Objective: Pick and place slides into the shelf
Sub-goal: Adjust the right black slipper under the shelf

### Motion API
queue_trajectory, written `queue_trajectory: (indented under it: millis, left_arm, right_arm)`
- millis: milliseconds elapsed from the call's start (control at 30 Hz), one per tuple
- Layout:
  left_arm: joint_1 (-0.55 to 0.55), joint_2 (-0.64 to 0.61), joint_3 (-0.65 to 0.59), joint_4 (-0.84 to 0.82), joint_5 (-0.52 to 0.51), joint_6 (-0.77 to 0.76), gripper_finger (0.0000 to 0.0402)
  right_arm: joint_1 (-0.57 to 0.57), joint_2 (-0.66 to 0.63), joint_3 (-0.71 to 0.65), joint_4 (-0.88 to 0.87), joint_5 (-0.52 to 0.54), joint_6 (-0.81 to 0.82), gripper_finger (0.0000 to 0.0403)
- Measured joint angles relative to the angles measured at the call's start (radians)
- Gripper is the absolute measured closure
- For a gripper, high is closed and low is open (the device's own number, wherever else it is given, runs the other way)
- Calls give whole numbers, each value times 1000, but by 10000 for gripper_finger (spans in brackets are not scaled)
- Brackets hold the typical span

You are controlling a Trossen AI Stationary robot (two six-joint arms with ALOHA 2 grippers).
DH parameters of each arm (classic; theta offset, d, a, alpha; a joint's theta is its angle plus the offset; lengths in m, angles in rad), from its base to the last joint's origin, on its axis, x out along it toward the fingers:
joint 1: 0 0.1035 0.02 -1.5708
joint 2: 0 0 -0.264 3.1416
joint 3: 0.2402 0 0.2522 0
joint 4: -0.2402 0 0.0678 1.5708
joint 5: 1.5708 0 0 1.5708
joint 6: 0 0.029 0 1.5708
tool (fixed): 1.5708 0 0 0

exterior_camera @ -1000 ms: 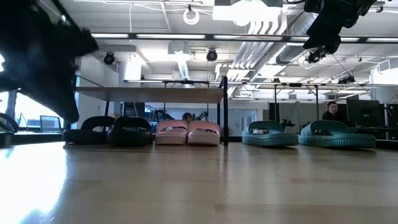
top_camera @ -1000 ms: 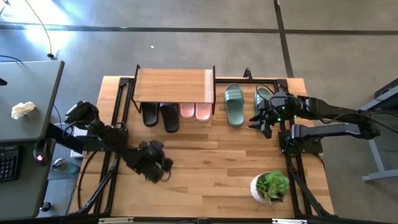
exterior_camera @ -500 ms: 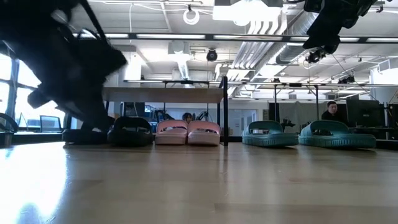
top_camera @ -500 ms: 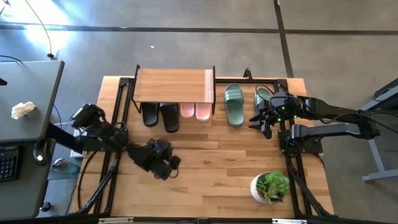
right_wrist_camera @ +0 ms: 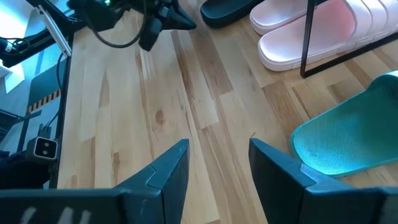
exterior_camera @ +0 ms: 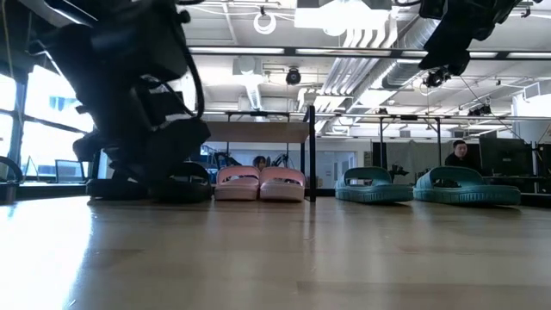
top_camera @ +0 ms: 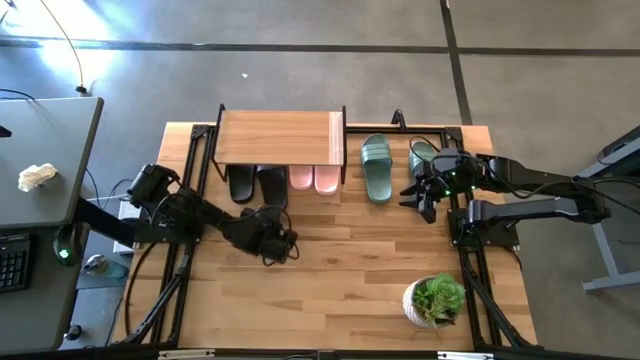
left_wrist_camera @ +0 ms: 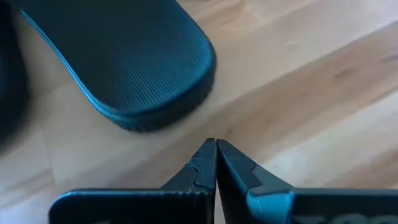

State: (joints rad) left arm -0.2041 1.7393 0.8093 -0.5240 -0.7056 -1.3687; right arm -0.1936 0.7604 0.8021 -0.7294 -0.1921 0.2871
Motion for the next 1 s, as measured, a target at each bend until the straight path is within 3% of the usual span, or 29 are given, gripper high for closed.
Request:
queue_trajectory:
  millis: [333, 1000]
  left_arm:
    - [111, 0, 1, 0, 52, 114, 401]
    - [257, 0, 1, 0, 5, 228, 401]
  right_arm:
    - [0, 14, 0, 1, -1, 0, 247]
    - [0, 14, 0, 1, -1, 3, 247]
